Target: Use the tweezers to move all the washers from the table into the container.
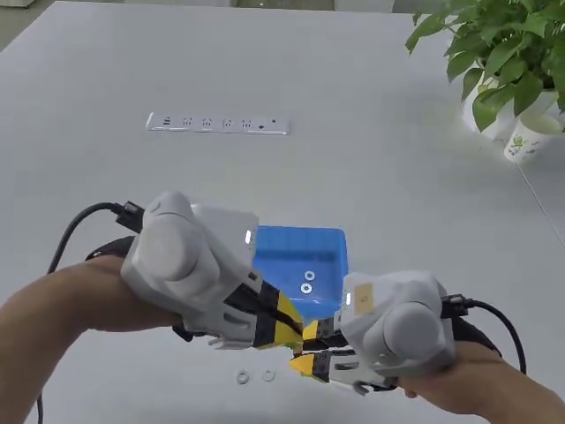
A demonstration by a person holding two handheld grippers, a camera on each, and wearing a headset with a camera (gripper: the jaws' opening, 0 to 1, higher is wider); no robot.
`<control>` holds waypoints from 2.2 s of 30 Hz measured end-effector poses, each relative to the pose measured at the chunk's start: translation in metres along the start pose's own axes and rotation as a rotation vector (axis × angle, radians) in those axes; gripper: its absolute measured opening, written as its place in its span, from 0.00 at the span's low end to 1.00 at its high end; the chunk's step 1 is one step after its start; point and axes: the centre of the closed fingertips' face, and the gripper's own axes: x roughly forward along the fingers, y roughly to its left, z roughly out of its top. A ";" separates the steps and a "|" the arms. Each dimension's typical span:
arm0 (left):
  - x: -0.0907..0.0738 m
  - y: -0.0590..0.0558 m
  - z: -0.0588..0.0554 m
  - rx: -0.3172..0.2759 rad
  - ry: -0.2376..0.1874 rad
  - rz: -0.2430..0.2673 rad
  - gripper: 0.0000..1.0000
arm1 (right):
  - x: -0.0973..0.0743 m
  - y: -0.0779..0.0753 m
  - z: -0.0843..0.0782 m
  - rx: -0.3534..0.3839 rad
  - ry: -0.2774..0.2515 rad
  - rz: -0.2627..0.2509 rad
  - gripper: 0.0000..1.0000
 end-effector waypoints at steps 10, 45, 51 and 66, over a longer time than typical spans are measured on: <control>-0.008 0.008 0.014 0.018 0.003 0.002 0.06 | -0.013 -0.009 0.009 -0.006 -0.001 -0.010 0.10; -0.027 0.073 0.020 0.060 0.042 0.043 0.06 | -0.012 -0.080 0.031 -0.033 -0.035 -0.061 0.10; -0.022 0.085 0.014 0.054 0.046 0.038 0.06 | -0.006 -0.091 0.026 -0.022 -0.033 -0.060 0.10; -0.006 0.108 -0.008 0.019 0.058 0.037 0.06 | 0.015 -0.113 0.008 -0.018 -0.017 -0.058 0.10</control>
